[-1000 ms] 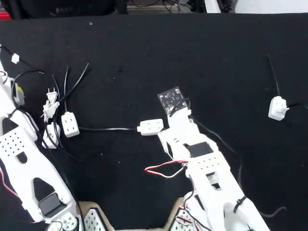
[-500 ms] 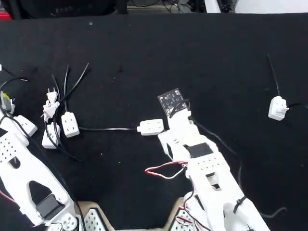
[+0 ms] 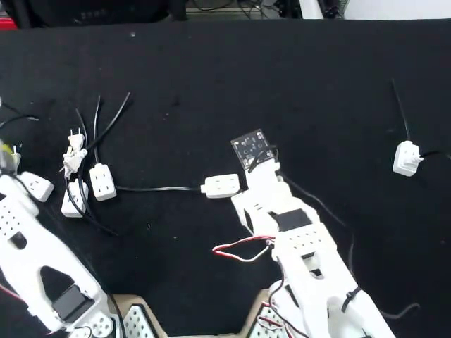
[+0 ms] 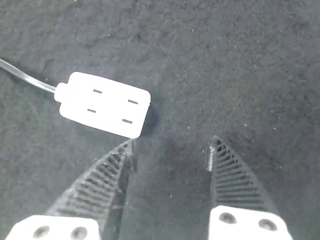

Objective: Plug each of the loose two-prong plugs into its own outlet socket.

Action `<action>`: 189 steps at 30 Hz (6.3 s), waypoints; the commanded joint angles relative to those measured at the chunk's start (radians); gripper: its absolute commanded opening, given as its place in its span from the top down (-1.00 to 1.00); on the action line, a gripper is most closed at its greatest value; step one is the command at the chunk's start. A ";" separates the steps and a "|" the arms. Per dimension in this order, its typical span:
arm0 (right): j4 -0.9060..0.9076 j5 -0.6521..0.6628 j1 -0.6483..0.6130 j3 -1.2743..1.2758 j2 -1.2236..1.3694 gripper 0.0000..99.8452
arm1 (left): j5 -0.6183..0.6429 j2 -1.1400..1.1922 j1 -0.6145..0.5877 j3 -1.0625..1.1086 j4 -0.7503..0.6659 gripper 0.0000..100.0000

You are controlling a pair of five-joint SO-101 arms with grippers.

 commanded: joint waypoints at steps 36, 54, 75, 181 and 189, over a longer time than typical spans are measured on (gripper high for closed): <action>-0.023 0.002 0.011 -0.007 -0.025 0.56 | -0.009 -0.020 0.094 -0.016 -0.100 0.50; -0.023 0.002 0.011 -0.007 -0.025 0.56 | -0.006 -0.054 0.096 -0.090 -0.052 0.94; -0.023 0.002 0.012 -0.004 -0.025 0.56 | 0.144 -0.445 0.104 -0.202 -0.232 0.94; 0.638 0.224 0.083 -0.406 -0.018 0.55 | 0.649 -2.071 0.943 2.772 -1.350 0.57; 0.446 -0.183 0.072 -0.254 -0.018 0.56 | 0.649 -2.102 0.943 2.790 -1.350 0.57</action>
